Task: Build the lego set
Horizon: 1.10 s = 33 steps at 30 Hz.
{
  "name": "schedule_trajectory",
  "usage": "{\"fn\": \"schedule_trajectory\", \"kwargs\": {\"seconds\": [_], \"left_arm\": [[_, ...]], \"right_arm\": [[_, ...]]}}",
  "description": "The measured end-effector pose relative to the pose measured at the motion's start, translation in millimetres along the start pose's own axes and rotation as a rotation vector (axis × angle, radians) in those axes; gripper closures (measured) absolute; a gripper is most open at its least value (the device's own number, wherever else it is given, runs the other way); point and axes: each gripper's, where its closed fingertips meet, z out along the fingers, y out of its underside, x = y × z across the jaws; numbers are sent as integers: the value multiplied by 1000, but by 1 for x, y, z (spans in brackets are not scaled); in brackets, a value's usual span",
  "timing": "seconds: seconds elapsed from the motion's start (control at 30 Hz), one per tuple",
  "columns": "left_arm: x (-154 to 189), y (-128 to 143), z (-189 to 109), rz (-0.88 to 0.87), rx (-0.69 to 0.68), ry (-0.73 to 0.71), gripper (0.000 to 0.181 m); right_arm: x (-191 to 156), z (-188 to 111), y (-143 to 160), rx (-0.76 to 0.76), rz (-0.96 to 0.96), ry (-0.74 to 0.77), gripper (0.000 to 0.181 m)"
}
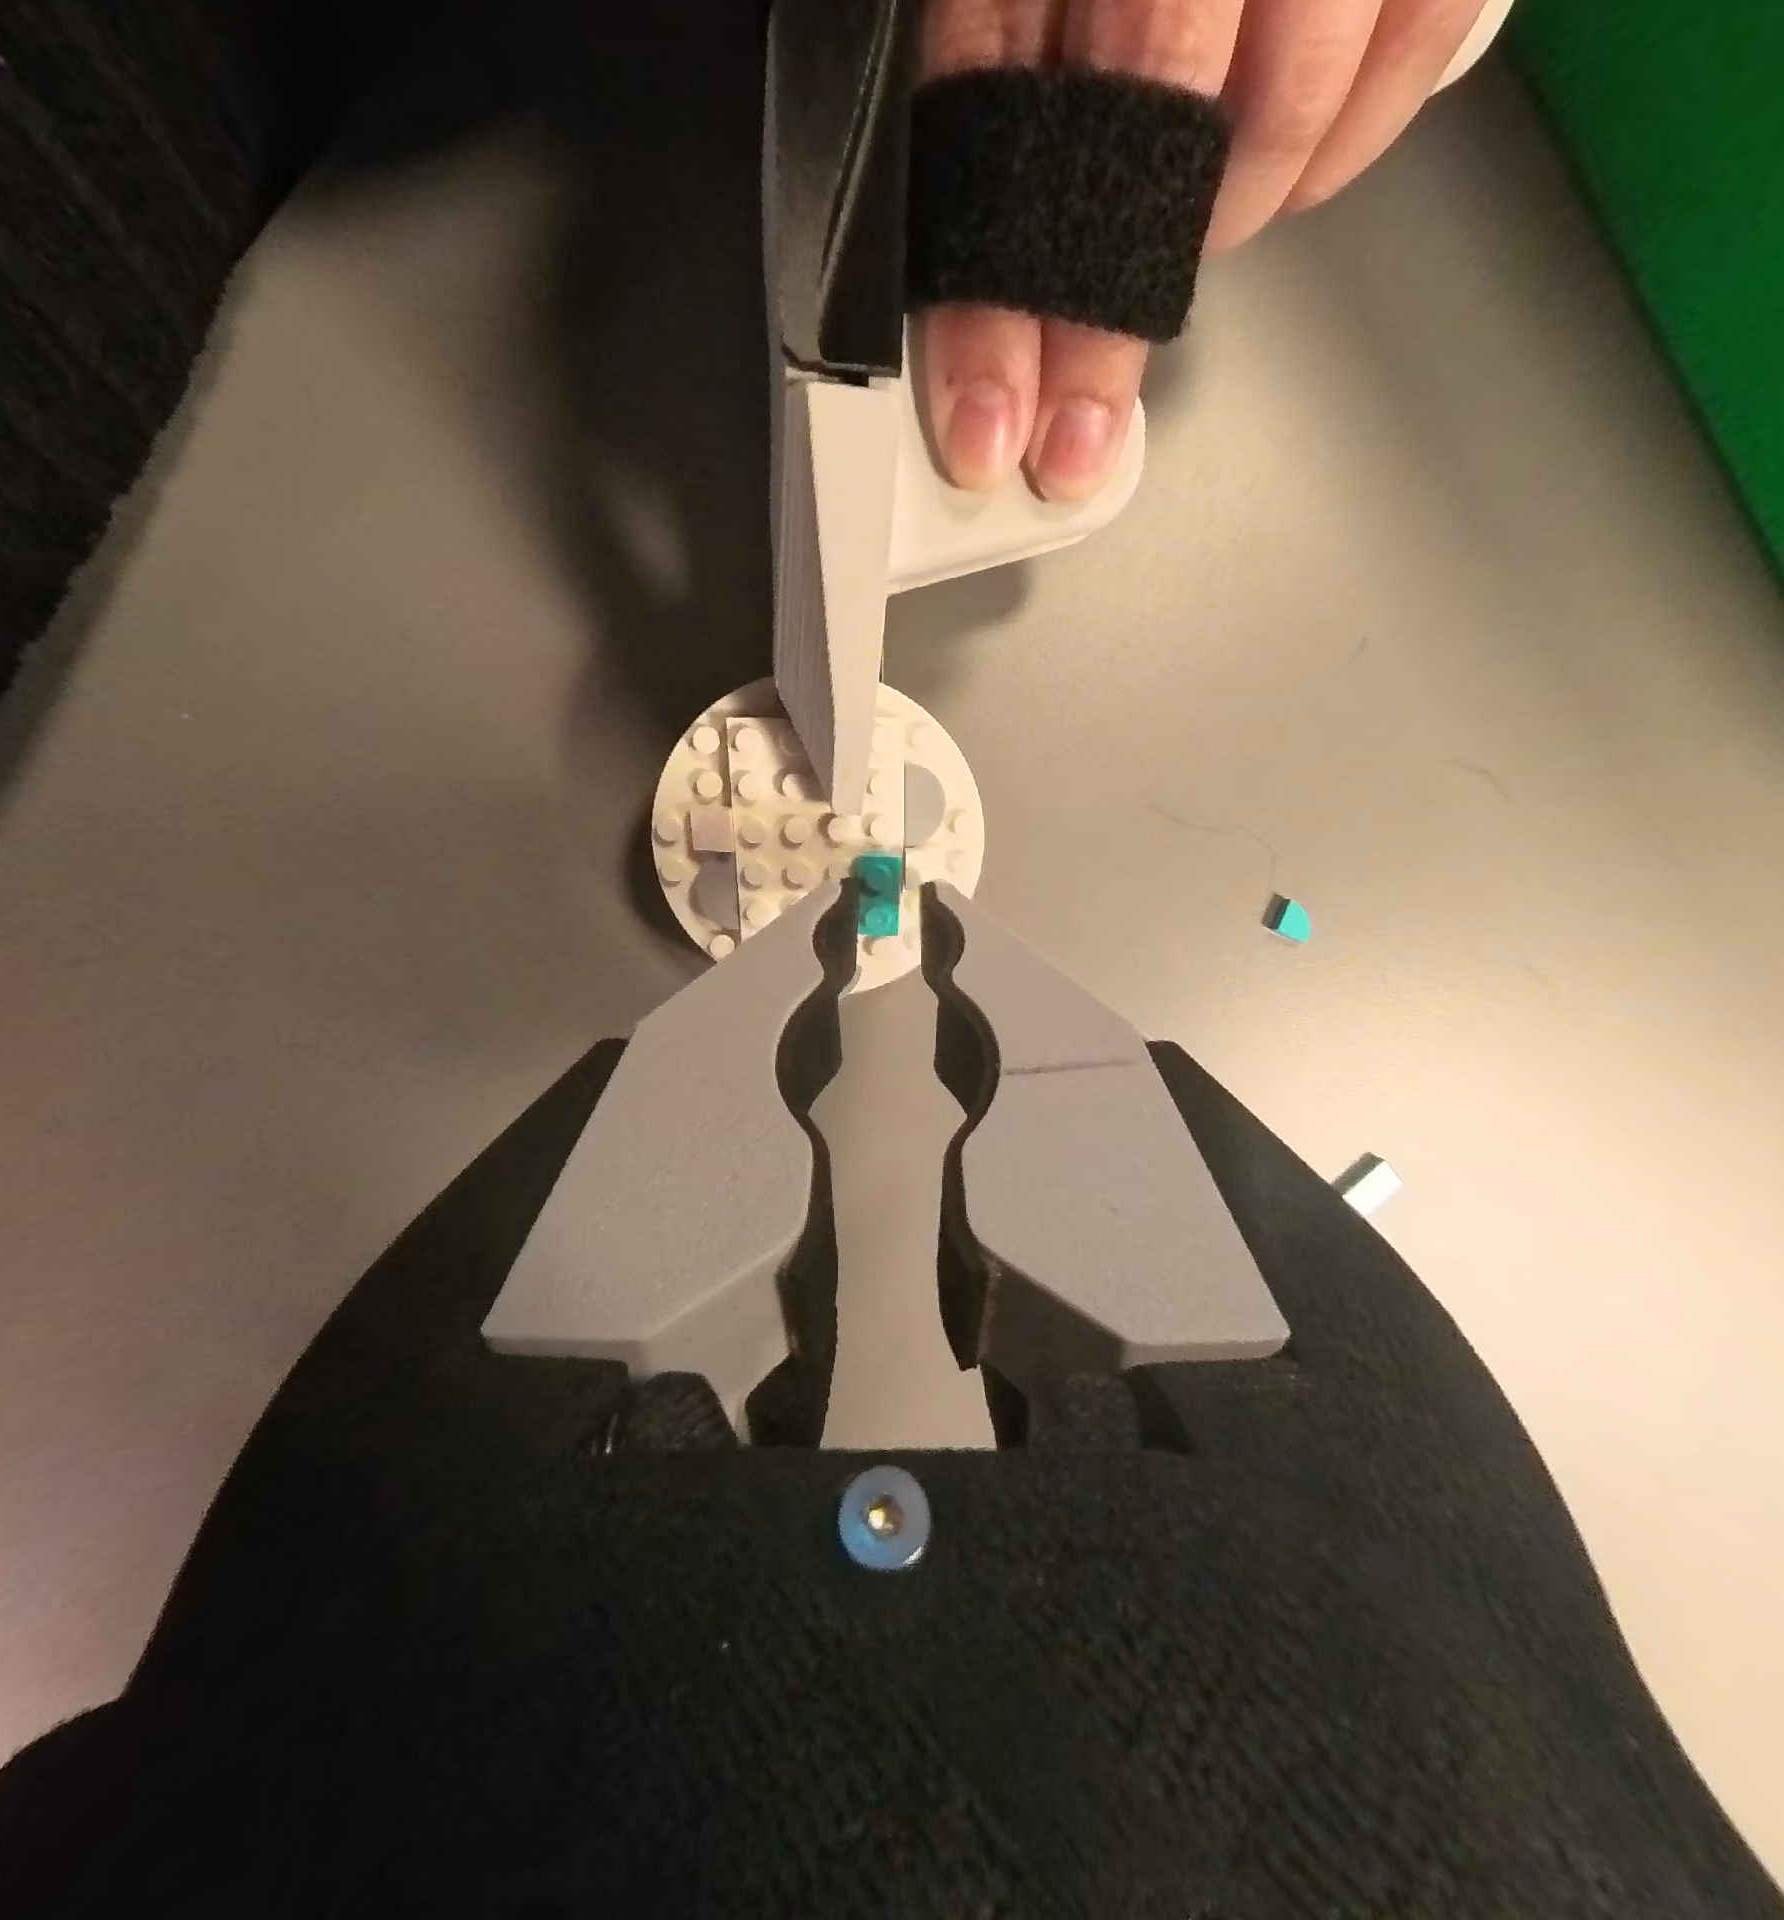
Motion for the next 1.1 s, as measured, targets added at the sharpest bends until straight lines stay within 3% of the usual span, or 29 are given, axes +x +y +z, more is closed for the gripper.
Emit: {"fn": "schedule_trajectory", "kwargs": {"seconds": [0.03,1.1], "left_arm": [[0,0,0,1,0,0,175],[-8,2,1,-1,-16,-47,175]], "right_arm": [[1,0,0,2,-1,3,171],[6,-8,-5,27,-13,83,166]]}}
